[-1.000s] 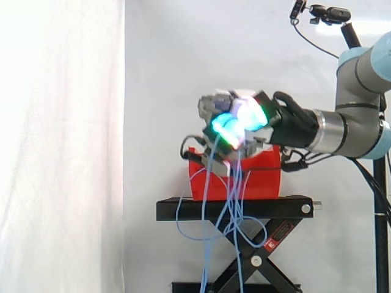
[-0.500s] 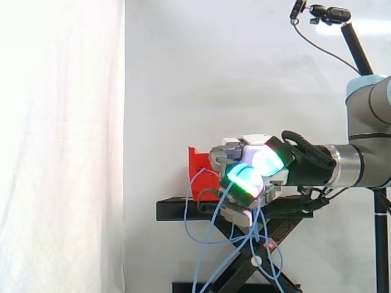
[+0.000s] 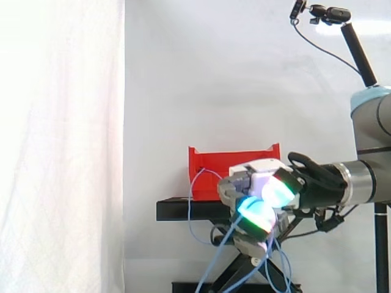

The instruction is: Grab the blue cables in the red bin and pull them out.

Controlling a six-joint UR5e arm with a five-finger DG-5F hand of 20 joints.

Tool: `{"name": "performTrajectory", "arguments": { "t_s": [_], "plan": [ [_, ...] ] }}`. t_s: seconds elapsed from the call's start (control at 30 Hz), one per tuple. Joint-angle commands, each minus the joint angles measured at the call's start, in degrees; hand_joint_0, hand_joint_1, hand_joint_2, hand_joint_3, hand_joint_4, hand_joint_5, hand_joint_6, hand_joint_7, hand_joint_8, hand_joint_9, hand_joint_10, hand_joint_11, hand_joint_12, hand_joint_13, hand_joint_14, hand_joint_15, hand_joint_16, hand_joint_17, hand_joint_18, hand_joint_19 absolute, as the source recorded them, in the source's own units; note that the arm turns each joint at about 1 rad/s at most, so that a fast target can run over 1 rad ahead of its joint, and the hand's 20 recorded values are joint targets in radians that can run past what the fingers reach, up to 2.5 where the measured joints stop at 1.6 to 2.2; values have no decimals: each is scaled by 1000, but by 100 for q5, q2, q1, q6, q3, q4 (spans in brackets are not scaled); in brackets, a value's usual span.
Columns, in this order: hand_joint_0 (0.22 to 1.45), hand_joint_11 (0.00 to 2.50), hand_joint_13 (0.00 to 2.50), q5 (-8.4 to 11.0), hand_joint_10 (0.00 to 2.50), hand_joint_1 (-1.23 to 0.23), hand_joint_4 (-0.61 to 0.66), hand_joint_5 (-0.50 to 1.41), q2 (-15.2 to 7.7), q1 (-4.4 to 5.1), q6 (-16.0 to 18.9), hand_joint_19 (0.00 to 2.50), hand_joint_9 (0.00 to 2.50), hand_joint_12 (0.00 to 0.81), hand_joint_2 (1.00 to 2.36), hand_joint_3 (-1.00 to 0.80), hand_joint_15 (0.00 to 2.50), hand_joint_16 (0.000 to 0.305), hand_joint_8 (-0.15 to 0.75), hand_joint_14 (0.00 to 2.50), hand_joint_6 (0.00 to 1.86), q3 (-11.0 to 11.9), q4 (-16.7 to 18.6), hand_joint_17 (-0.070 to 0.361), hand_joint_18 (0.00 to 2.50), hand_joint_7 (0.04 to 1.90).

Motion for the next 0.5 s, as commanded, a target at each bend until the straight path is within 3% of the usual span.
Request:
{"name": "performTrajectory", "arguments": {
  "t_s": [0.0,0.1,0.33,0.47],
  "plan": [
    [985,1538,1252,44,633,-915,-60,481,-1,19,19,1024,1006,276,1000,-1000,1432,43,178,1025,1407,-291,715,97,993,391],
    [984,1541,1249,44,633,-917,-67,479,-1,19,36,1030,1002,281,1000,-1000,1431,43,182,1025,1418,-291,777,97,989,388],
    [983,1547,1244,97,631,-926,-78,472,-1,10,45,1023,995,274,1002,-935,1430,43,181,1015,1462,-291,355,98,988,398],
    [982,1548,1243,369,629,-929,-90,472,-1,10,133,1025,986,279,1004,-885,1433,43,185,1019,1495,-299,302,97,985,388]
  ]
}}
